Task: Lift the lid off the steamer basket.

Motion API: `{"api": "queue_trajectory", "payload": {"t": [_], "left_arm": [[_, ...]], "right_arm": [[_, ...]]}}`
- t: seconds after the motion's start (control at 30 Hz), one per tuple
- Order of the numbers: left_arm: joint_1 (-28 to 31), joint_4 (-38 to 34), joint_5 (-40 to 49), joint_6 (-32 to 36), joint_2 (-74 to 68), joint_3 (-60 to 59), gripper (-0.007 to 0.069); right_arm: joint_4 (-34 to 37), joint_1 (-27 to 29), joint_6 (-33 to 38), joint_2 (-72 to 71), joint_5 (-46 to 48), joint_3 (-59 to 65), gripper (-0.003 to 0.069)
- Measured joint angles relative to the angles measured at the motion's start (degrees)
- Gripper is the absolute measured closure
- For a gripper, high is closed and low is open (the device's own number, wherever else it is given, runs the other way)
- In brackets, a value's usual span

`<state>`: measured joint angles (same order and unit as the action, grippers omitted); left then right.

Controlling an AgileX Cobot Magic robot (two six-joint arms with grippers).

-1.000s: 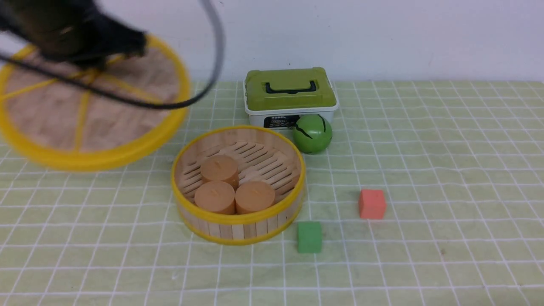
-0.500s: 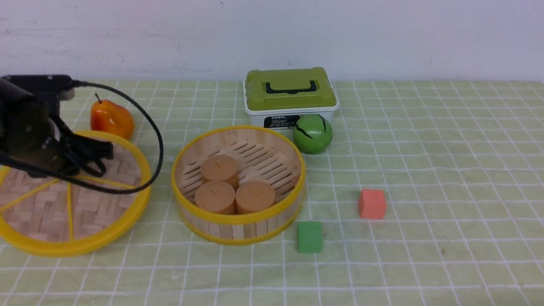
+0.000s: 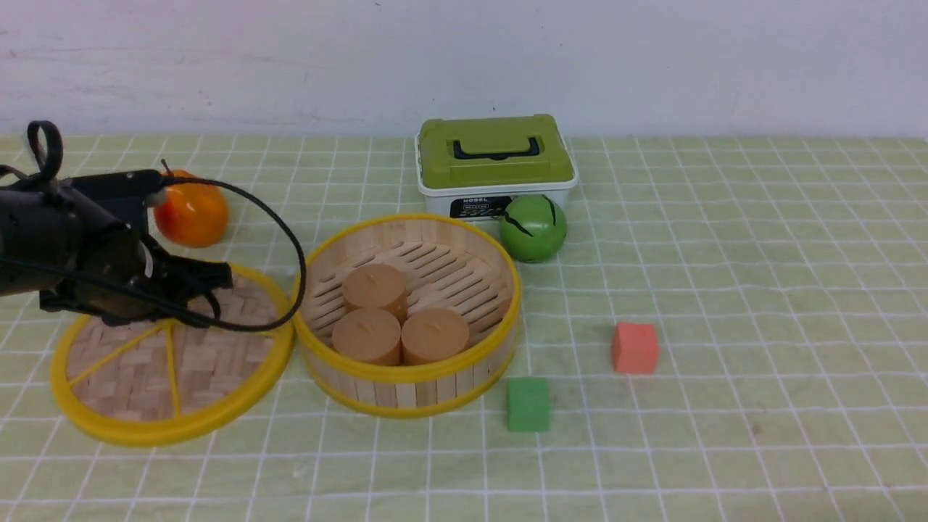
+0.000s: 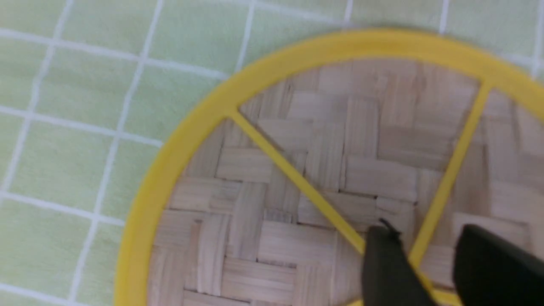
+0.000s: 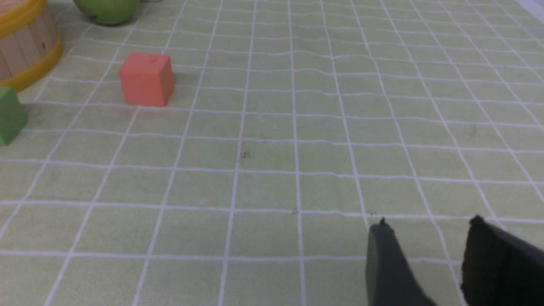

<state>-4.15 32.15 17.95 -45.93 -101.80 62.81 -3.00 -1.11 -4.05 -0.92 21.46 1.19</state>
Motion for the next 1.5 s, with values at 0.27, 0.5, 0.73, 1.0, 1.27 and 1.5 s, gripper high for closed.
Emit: {"api": "queue_trajectory", "payload": {"t": [0.27, 0.5, 0.73, 1.0, 1.27, 1.5], "left_arm": [[0.0, -0.1, 2.0, 2.1, 19.8, -0.1, 0.0265], [0.0, -0.2, 0.3, 2.4, 47.7, -2.9, 0.0577], [0.0, -0.4, 0.1, 2.6, 71.7, -22.5, 0.0637], [0.0, -4.8, -3.9, 2.6, 93.0, -47.7, 0.0637], [0.0, -6.4, -6.2, 2.6, 102.3, -58.8, 0.0637], [0.0, -6.6, -3.6, 2.7, 102.4, -59.6, 0.0637]], "right_arm": [[0.0, 0.0, 0.0, 0.0, 0.0, 0.0, 0.0418], [0.0, 0.0, 0.0, 0.0, 0.0, 0.0, 0.0418], [0.0, 0.0, 0.0, 0.0, 0.0, 0.0, 0.0418], [0.0, 0.0, 0.0, 0.0, 0.0, 0.0, 0.0418], [0.0, 0.0, 0.0, 0.0, 0.0, 0.0, 0.0418], [0.0, 0.0, 0.0, 0.0, 0.0, 0.0, 0.0418]]}}
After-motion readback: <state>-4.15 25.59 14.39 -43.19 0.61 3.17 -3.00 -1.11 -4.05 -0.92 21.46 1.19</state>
